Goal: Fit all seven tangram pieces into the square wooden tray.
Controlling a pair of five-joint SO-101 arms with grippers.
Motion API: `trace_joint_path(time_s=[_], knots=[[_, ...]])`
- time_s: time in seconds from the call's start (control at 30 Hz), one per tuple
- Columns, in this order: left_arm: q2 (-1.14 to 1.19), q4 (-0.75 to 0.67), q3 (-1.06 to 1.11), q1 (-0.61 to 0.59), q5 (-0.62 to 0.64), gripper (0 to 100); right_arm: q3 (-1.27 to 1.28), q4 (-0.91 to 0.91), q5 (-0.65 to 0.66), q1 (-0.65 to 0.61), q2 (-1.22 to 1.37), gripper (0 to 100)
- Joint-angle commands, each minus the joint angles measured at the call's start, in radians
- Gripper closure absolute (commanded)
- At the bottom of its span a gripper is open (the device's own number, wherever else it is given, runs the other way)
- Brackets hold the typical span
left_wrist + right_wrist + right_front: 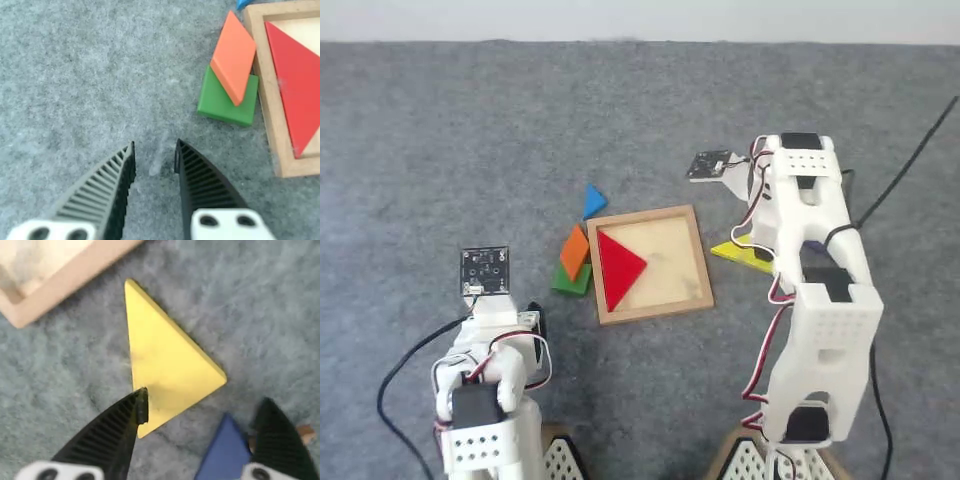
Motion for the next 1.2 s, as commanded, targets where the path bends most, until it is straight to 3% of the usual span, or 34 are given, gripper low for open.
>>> trace_joint_path(time_s=[0.0,0.23,0.37,0.47,0.7,1.0,1.17], knots=[[-0.02,0.005,-0.013,-0.005,0.011,87,0.074,-0.036,0.015,-0.008,-0.137,56.7],[-0.02,0.005,-0.013,-0.005,0.011,87,0.434,-0.348,0.011,-0.042,-0.26,56.7],[-0.02,0.005,-0.013,-0.005,0.011,87,0.459,-0.398,-0.014,-0.044,-0.248,56.7],[-0.02,0.005,-0.013,-0.005,0.011,87,0.407,-0.389,-0.031,-0.041,-0.197,57.8],[-0.02,0.005,-0.013,-0.005,0.011,87,0.215,-0.229,-0.026,-0.028,-0.036,78.6],[-0.02,0.005,-0.013,-0.005,0.011,87,0.1,-0.119,-0.032,-0.025,0.045,82.6],[-0.02,0.005,-0.013,-0.005,0.011,87,0.071,-0.11,-0.127,-0.027,-0.016,95.0]])
